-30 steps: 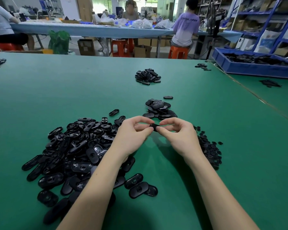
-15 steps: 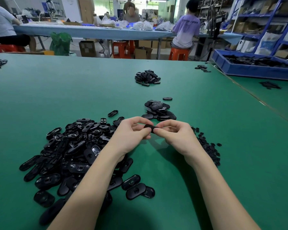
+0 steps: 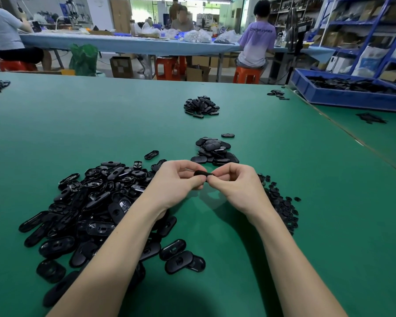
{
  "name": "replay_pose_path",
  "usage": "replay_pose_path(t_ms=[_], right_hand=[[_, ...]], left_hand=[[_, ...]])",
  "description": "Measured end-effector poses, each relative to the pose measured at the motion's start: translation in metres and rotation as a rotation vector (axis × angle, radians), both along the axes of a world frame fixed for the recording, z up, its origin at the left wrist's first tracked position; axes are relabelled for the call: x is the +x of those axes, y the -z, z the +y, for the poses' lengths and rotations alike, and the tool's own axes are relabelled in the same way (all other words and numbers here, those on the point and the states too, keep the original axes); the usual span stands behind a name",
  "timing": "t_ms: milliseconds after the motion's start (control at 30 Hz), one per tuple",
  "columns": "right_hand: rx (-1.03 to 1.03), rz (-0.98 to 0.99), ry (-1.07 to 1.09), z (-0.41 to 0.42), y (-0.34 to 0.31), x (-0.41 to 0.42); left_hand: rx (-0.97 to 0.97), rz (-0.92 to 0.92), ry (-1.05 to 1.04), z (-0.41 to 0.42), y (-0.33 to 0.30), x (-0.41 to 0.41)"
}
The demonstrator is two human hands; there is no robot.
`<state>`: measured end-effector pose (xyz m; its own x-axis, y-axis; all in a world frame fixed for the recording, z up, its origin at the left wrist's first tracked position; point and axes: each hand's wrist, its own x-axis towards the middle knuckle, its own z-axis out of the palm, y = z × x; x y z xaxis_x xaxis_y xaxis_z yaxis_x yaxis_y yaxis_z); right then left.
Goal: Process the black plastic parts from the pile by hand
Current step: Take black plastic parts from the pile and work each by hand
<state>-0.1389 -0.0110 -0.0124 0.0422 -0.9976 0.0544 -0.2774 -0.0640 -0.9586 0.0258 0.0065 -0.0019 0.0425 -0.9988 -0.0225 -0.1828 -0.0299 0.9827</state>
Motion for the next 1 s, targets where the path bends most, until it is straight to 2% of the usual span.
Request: replay_pose_path(t_ms=[200, 333, 500, 633, 800, 1000], right_hand=[[-0.053, 0.043, -0.025, -0.004, 0.000, -0.001], [-0.047, -0.017, -0.100, -0.010, -0.005, -0.007], [-0.044, -0.106, -0.080, -0.022, -0.010, -0.012], [-0.078, -0.123, 0.074, -0.032, -0.008, -0.019], [-0.089, -0.076, 0.237, -0.042, -0.009, -0.032], [-0.081, 0.010, 0.270, -0.044, -0.005, -0.041]], left_hand=[[-0.012, -0.040, -0.046, -0.002, 0.002, -0.006], [-0.065, -0.010, -0.004, -0.003, -0.003, -0.001], [-0.304, -0.441, -0.053, -0.012, -0.008, -0.002], [-0.402, -0.601, -0.108, -0.035, -0.013, -0.008], [-0.274, -0.647, -0.163, -0.091, -0.030, -0.021], [-0.148, -0.716, -0.178, -0.129, -0.034, -0.038]])
